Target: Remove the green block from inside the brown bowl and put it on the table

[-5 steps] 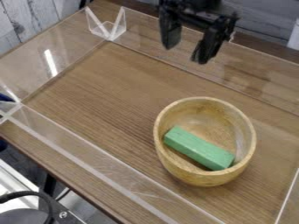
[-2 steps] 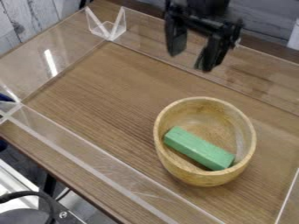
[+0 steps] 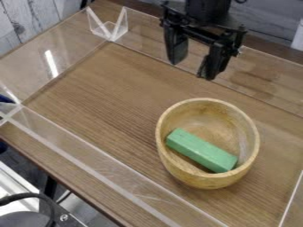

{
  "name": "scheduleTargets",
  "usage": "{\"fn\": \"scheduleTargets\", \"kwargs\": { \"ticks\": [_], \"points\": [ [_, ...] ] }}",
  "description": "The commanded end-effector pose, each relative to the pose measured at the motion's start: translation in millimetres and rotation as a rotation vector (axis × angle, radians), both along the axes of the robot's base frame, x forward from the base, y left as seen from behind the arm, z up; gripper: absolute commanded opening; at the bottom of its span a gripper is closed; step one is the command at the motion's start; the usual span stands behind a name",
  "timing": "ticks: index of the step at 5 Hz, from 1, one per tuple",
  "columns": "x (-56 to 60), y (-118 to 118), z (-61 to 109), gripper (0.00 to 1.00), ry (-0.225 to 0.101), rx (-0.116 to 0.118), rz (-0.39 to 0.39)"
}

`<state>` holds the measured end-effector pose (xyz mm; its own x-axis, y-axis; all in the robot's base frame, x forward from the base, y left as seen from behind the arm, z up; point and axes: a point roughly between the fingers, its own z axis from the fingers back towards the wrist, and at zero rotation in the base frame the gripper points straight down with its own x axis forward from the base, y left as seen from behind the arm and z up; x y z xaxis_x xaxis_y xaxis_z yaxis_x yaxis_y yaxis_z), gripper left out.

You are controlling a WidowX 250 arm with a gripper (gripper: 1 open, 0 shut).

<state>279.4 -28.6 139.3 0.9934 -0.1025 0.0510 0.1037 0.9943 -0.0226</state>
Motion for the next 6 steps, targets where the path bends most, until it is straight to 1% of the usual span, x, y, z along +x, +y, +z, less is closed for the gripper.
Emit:
{"fn": "scheduleTargets", "kwargs": {
  "ticks": [1, 2, 3, 4, 5, 6],
  "points": [
    [14.9, 12, 21.8, 1.0, -0.037, 0.013, 0.045],
    [9.9, 18, 18.0, 1.0, -0.023, 0.002, 0.075],
    [-1.4, 36, 16.2, 1.0, -0.016, -0.009, 0.157],
    [-15.0, 66, 9.4, 1.0, -0.01, 0.006, 0.291],
    [-27.8, 91, 4.5, 1.0, -0.019, 0.019, 0.405],
    [-26.3, 113, 1.8, 1.0, -0.019, 0.066, 0.396]
  ]
}}
